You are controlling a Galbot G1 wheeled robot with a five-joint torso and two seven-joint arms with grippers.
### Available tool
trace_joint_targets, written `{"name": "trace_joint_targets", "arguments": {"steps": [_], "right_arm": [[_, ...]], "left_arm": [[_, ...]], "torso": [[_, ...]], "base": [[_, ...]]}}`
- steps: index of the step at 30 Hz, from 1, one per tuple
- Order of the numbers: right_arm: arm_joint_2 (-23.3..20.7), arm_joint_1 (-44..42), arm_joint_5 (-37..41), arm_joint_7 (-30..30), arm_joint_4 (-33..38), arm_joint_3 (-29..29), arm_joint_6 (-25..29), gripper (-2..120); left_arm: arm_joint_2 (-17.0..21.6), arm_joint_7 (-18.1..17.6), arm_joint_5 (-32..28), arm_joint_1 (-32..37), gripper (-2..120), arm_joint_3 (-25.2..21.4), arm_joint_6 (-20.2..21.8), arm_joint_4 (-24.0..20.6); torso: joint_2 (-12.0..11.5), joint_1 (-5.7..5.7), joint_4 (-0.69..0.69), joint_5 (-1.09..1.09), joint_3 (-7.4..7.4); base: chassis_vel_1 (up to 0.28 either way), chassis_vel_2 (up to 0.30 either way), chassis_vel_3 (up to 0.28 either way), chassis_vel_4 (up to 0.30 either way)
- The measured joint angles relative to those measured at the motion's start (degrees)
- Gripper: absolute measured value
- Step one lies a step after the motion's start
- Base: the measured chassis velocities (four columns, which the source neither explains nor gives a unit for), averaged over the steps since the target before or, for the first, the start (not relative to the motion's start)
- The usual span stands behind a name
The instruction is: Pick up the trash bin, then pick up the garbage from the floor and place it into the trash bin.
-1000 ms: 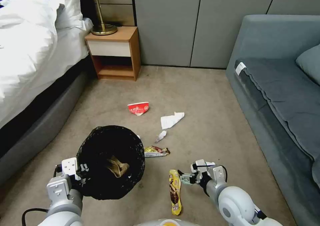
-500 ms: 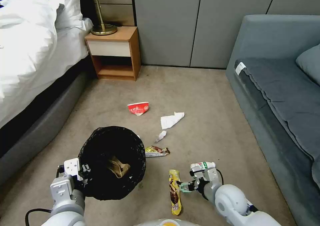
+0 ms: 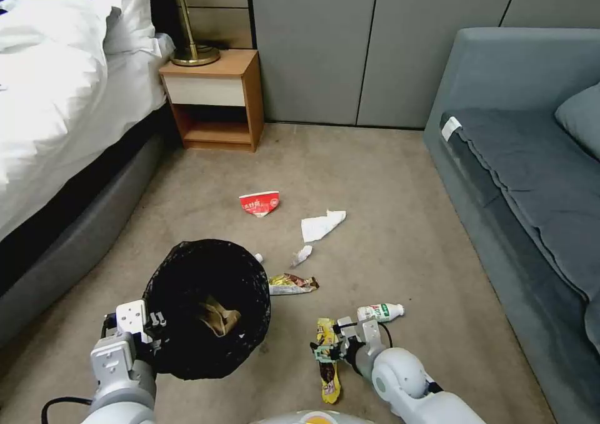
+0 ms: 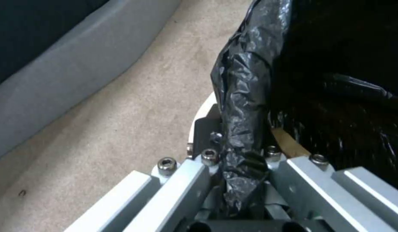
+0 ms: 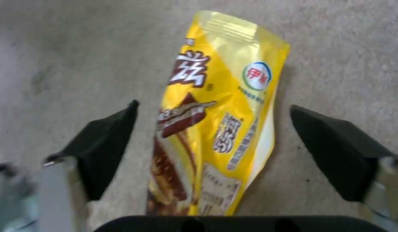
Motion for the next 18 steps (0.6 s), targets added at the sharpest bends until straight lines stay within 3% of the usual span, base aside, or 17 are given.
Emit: {"name": "trace_joint_targets", "arguments": {"steps": [6,13,18], "right_arm": [[0.35,-0.01,-0.7,-0.3,-1.13,0.84,1.27,67],[1.06,-0.22,-1.34,-0.65,-1.81,1.87,2.56,35],[1.48,-0.28,-1.66,-0.65,-2.11,2.04,2.96,22]], "left_arm": [[0.01,0.0,0.12,0.15,1,-0.02,-0.19,-0.07],[0.05,0.03,0.24,0.22,1,0.19,-0.37,-0.18],[0.09,0.05,0.25,0.39,1,0.15,-0.49,-0.47]], "torso": [[0.0,0.0,0.0,0.0,0.0],[0.0,0.0,0.0,0.0,0.0],[0.0,0.0,0.0,0.0,0.0]], "base": [[0.0,0.0,0.0,0.0],[0.0,0.0,0.0,0.0],[0.0,0.0,0.0,0.0]]}}
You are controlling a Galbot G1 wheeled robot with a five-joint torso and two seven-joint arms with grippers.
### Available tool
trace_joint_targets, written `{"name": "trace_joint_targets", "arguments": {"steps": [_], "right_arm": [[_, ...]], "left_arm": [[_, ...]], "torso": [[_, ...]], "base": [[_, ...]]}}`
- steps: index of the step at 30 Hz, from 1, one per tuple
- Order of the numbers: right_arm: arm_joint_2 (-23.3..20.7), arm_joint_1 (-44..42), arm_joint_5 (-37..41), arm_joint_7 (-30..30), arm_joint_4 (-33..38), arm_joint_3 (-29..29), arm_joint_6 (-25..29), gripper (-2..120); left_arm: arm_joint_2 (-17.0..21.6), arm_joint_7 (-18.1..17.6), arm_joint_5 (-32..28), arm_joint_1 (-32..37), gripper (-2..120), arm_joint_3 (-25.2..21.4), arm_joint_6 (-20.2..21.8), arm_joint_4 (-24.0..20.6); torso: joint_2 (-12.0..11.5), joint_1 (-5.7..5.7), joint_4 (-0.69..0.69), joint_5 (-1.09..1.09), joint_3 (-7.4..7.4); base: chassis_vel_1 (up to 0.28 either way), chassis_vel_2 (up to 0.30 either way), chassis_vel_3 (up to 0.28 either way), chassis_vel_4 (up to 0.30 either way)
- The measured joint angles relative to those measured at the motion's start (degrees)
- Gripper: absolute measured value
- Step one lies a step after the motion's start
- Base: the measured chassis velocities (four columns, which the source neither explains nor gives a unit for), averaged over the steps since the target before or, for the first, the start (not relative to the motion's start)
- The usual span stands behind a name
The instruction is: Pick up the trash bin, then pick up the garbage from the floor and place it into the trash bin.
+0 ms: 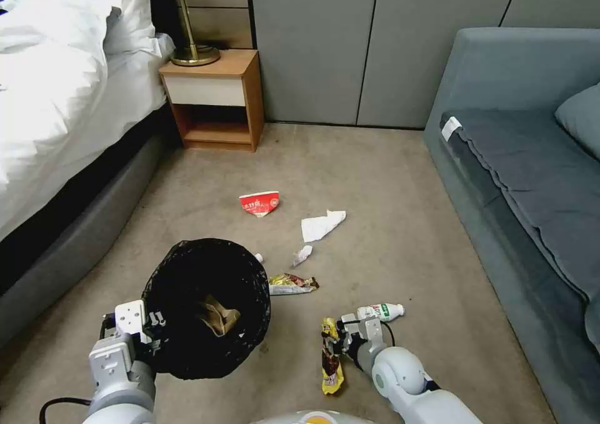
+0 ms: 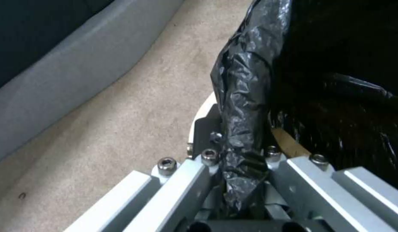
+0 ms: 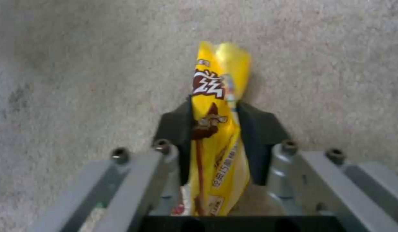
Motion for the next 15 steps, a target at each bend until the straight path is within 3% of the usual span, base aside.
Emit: {"name": "trace_joint_targets", "arguments": {"steps": [6,15], "right_arm": [[0.76,-0.17,-0.71,0.04,-0.23,0.04,0.64,0],[0.46,-1.99,-1.62,0.53,2.43,1.67,3.33,0]], "left_arm": [[0.02,0.01,0.0,0.13,1,0.0,-0.09,-0.23],[0.1,0.01,-0.03,0.02,1,0.07,-0.12,-0.29]], "torso": [[0.0,0.0,0.0,0.0,0.0],[0.0,0.0,0.0,0.0,0.0]], "base": [[0.0,0.0,0.0,0.0],[0.0,0.0,0.0,0.0]]}}
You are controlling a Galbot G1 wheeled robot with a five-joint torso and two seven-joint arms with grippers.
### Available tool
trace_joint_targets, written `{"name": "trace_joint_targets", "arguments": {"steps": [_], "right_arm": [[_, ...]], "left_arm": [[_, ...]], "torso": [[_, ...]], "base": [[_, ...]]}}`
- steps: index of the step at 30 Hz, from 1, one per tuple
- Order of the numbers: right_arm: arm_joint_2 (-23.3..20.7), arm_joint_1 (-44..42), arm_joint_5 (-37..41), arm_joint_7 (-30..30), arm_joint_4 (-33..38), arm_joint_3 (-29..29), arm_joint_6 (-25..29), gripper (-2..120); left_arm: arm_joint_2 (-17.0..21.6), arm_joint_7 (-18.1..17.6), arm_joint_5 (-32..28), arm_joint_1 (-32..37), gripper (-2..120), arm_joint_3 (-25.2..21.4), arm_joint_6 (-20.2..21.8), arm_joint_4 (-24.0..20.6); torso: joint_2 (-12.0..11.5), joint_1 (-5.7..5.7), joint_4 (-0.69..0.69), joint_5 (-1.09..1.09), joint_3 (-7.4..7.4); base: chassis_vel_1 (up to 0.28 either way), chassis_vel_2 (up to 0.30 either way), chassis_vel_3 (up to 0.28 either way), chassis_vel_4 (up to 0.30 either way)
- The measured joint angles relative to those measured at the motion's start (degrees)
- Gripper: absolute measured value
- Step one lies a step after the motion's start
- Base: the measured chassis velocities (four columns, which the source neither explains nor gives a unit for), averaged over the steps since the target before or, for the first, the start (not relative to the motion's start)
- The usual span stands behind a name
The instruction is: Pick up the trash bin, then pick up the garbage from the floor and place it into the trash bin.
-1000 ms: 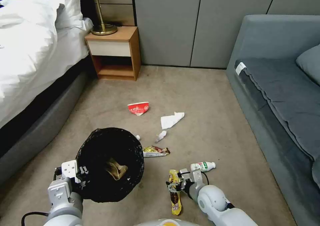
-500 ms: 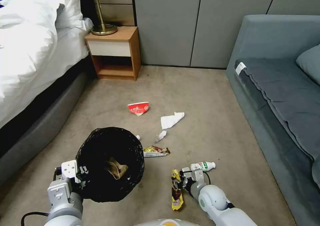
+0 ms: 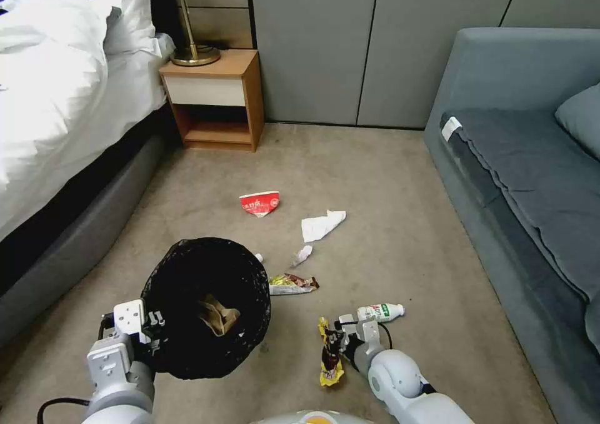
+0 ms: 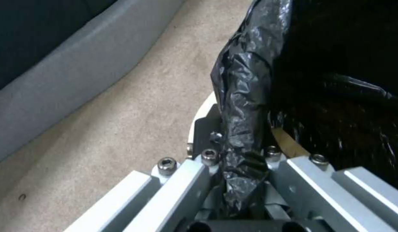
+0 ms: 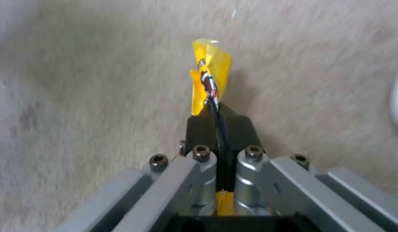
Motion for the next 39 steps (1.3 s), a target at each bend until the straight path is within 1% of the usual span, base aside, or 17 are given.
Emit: {"name": "trace_joint_targets", "arguments": {"steps": [3,5,6,7,8,9,11,12,15,16,19,24,32,33,36,37,39], "right_arm": [[-0.55,-0.96,-0.04,0.37,2.94,0.98,1.53,0],[-1.2,-2.02,-0.2,0.47,7.2,1.93,3.99,0],[-1.83,-3.06,-1.64,0.17,12.04,2.82,8.02,0],[-1.83,-3.06,-1.64,0.17,12.04,2.82,8.02,0],[-1.99,-3.49,-4.04,-0.52,15.01,3.3,12.57,0],[-2.04,-3.77,-6.82,-1.9,18.33,3.79,18.57,0],[-2.5,-4.14,-9.84,-6.84,25.71,4.5,27.49,0],[-2.5,-4.14,-9.84,-6.84,25.71,4.5,27.49,0],[-3.86,-3.77,-10.49,-13.63,34.66,4.12,34.38,0],[-3.86,-3.77,-10.49,-13.63,34.66,4.12,34.38,0],[-5.78,-3.39,-9.14,-17.57,38.81,1.9,37.39,0],[-6.68,-2.46,-8.17,-19.54,37.77,-1.07,38.9,0],[-6.39,1.76,-8.96,-19.29,29.92,-9.03,38.43,0],[-6.39,1.76,-8.96,-19.29,29.92,-9.03,38.43,0],[-4.62,4.64,-10.47,-18.24,24.51,-12.67,38.41,0],[-4.62,4.64,-10.47,-18.24,24.51,-12.67,38.41,0],[-2.51,7.61,-10.51,-17.16,21.29,-15.01,38.21,0]], "left_arm": [[0.18,0.0,-0.01,-0.05,1,0.1,-0.02,0.0],[0.7,0.04,-0.04,-0.03,1,0.14,-0.05,0.01],[1.14,0.06,-0.08,-0.03,1,0.09,-0.08,0.07],[1.14,0.06,-0.08,-0.03,1,0.09,-0.08,0.07],[1.32,0.06,-0.13,-0.04,1,0.09,-0.09,0.11],[1.42,0.08,-0.16,-0.05,1,0.15,-0.09,0.14],[1.46,0.14,-0.12,-0.06,1,0.58,-0.11,0.26],[1.46,0.14,-0.12,-0.06,1,0.58,-0.11,0.26],[1.42,0.19,-0.08,-0.17,1,0.86,-0.11,0.35],[1.42,0.19,-0.08,-0.17,1,0.86,-0.11,0.35],[1.44,0.21,-0.05,0.16,1,1.09,-0.11,0.22],[1.3,0.32,-0.03,0.3,1,1.45,-0.09,-0.03],[1.2,0.49,0.77,0.74,1,2.36,-0.02,-0.13],[1.2,0.49,0.77,0.74,1,2.36,-0.02,-0.13],[1.11,0.56,1.05,1.06,1,3.04,0.0,-0.19],[1.11,0.56,1.05,1.06,1,3.04,0.0,-0.19],[0.98,0.62,1.22,1.29,1,3.3,0.0,-0.44]], "torso": [[0.0,0.0,0.0,0.0,0.0],[0.0,-0.01,0.0,0.0,0.0],[0.0,0.0,-0.01,-0.01,0.0],[0.0,0.0,-0.01,-0.01,0.0],[0.0,0.0,-0.01,-0.01,0.0],[0.0,0.0,-0.01,0.0,0.0],[0.0,0.0,0.0,0.0,0.0],[0.0,0.0,0.0,0.0,0.0],[0.0,0.0,0.0,-0.01,0.0],[0.0,0.0,0.0,-0.01,0.0],[0.0,-0.01,0.0,0.0,0.0],[0.0,0.0,-0.01,-0.01,0.0],[0.0,0.0,0.0,-0.01,0.0],[0.0,0.0,0.0,-0.01,0.0],[0.0,0.0,-0.01,-0.01,0.0],[0.0,0.0,-0.01,-0.01,0.0],[0.0,0.0,0.0,0.0,0.0]], "base": [[0.0,0.0,0.0,0.0],[0.0,0.0,0.0,0.0],[0.0,0.0,0.0,0.0],[0.0,0.0,0.0,0.0],[0.0,0.0,0.0,0.0],[0.0,0.0,0.0,0.0],[0.0,0.0,0.0,0.0],[0.0,0.0,0.0,0.0],[0.0,0.0,0.0,0.0],[0.0,0.0,0.0,0.0],[0.0,0.0,0.0,0.0],[0.0,0.0,0.0,0.0],[0.0,0.0,0.0,0.0],[0.0,0.0,0.0,0.0],[0.0,0.0,0.0,0.0],[0.0,0.0,0.0,0.0],[0.0,0.0,0.0,0.0]]}}
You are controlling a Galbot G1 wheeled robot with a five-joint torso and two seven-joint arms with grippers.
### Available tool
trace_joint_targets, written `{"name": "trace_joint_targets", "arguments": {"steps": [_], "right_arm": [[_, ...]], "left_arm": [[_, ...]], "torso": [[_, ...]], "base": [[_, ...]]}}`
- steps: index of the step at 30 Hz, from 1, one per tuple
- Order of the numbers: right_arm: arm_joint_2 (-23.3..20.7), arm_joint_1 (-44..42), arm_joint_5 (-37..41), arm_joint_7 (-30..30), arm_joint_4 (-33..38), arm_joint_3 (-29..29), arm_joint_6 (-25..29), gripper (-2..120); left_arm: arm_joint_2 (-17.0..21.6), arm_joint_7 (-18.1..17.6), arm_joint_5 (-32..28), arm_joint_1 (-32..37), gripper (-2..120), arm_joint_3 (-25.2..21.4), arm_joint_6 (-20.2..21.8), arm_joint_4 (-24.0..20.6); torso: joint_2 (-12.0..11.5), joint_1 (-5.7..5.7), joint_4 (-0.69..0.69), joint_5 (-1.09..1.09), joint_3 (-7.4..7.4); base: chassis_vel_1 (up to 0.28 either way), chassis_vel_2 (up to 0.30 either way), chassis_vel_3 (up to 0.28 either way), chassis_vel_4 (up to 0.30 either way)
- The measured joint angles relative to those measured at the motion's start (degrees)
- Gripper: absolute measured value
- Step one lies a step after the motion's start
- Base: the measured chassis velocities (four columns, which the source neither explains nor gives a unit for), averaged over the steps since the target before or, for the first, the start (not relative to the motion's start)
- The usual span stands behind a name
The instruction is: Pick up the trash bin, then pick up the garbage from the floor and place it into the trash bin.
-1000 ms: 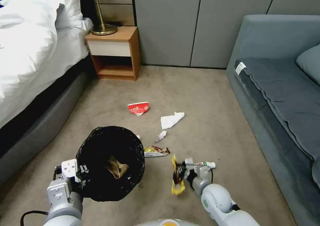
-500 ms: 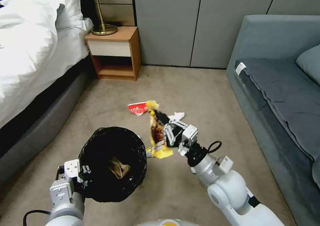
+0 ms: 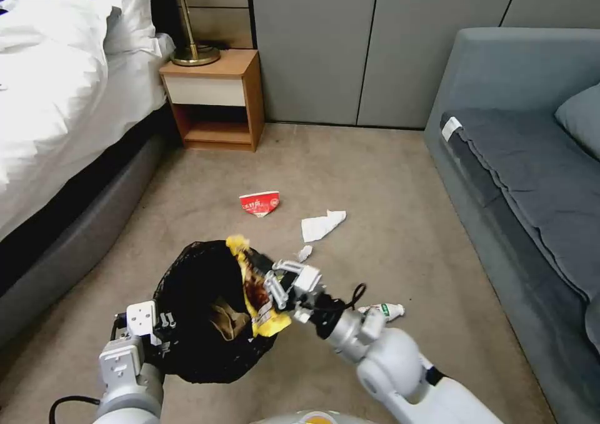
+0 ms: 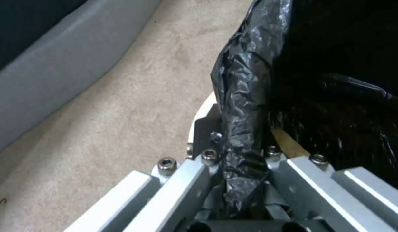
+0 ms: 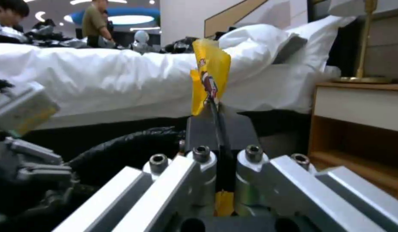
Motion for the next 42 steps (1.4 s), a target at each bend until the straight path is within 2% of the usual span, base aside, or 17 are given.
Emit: {"name": "trace_joint_targets", "arguments": {"steps": [6,16,18,19,23,24,28,29,32,34,37,39,40,42], "right_arm": [[3.28,4.9,0.13,2.15,-5.91,-4.38,-1.13,0],[4.1,4.51,-0.83,3.55,-8.27,-6.78,-2.66,0],[3.86,4.26,-1.12,4.12,-8.07,-6.52,-3.12,10],[3.86,4.26,-1.12,4.12,-8.07,-6.52,-3.12,10],[2.97,3.15,-1.44,4.25,-6.54,-5.78,-3.51,30],[2.97,3.15,-1.44,4.25,-6.54,-5.78,-3.51,30],[1.85,1.75,-1.8,4.26,-5.1,-4.93,-3.6,48],[1.85,1.75,-1.8,4.26,-5.1,-4.93,-3.6,48],[1.1,0.94,-2.02,4.26,-3.96,-4.2,-3.75,62],[0.84,0.68,-2.07,4.26,-3.53,-3.98,-3.81,65],[0.07,-0.04,-2.15,4.26,-2.15,-3.18,-4.15,80],[-0.02,-0.13,-2.17,4.26,-1.96,-3.07,-4.19,81],[-0.38,-0.5,-2.24,4.26,-1.26,-2.63,-4.32,90],[-1.05,-1.14,-2.35,4.24,0.0,-1.99,-4.52,96]], "left_arm": [[-0.58,0.07,0.11,-0.34,1,0.18,0.0,-0.03],[-0.62,0.07,-0.28,-1.28,1,0.02,0.21,0.47],[-0.53,0.07,-0.34,-1.49,1,0.01,0.27,0.6],[-0.53,0.07,-0.34,-1.49,1,0.01,0.27,0.6],[-0.55,0.07,-0.38,-1.81,1,0.04,0.34,0.79],[-0.55,0.07,-0.38,-1.81,1,0.04,0.34,0.79],[-0.55,0.07,-0.45,-1.83,1,-0.19,0.37,0.71],[-0.55,0.07,-0.45,-1.83,1,-0.19,0.37,0.71],[-0.22,0.07,-0.68,-1.97,1,-0.45,0.46,0.51],[-0.18,0.07,-0.72,-2.0,1,-0.47,0.49,0.45],[-0.16,0.07,-0.74,-2.02,1,-0.43,0.55,0.38],[-0.16,0.07,-0.74,-2.02,1,-0.42,0.55,0.38],[-0.18,0.07,-0.71,-2.02,1,-0.38,0.55,0.37],[-0.22,0.07,-0.62,-2.01,1,-0.35,0.55,0.37]], "torso": [[0.0,0.0,0.01,-0.01,0.0],[0.0,0.0,-0.01,-0.01,0.0],[0.0,0.0,-0.01,-0.01,0.0],[0.0,0.0,-0.01,-0.01,0.0],[0.0,0.0,-0.01,0.0,0.0],[0.0,0.0,-0.01,0.0,0.0],[0.0,0.0,-0.01,0.0,0.0],[0.0,0.0,-0.01,0.0,0.0],[0.0,0.0,-0.01,0.0,0.0],[0.0,0.0,-0.01,0.0,0.0],[0.0,0.0,-0.01,0.0,0.0],[0.0,0.0,-0.01,0.0,0.0],[0.0,0.0,-0.01,0.0,0.0],[0.0,0.0,-0.01,0.0,0.0]], "base": [[0.0,0.0,0.0,0.0],[0.0,0.0,0.0,0.0],[0.0,0.0,0.0,0.0],[0.0,0.0,0.0,0.0],[0.0,0.0,0.0,0.0],[0.0,0.0,0.0,0.0],[0.0,0.0,0.0,0.0],[0.0,0.0,0.0,0.0],[0.0,0.0,0.0,0.0],[0.0,0.0,0.0,0.0],[0.0,0.0,0.0,0.0],[0.0,0.0,0.0,0.0],[0.0,0.0,0.0,0.0],[0.0,0.0,0.0,0.0]]}}
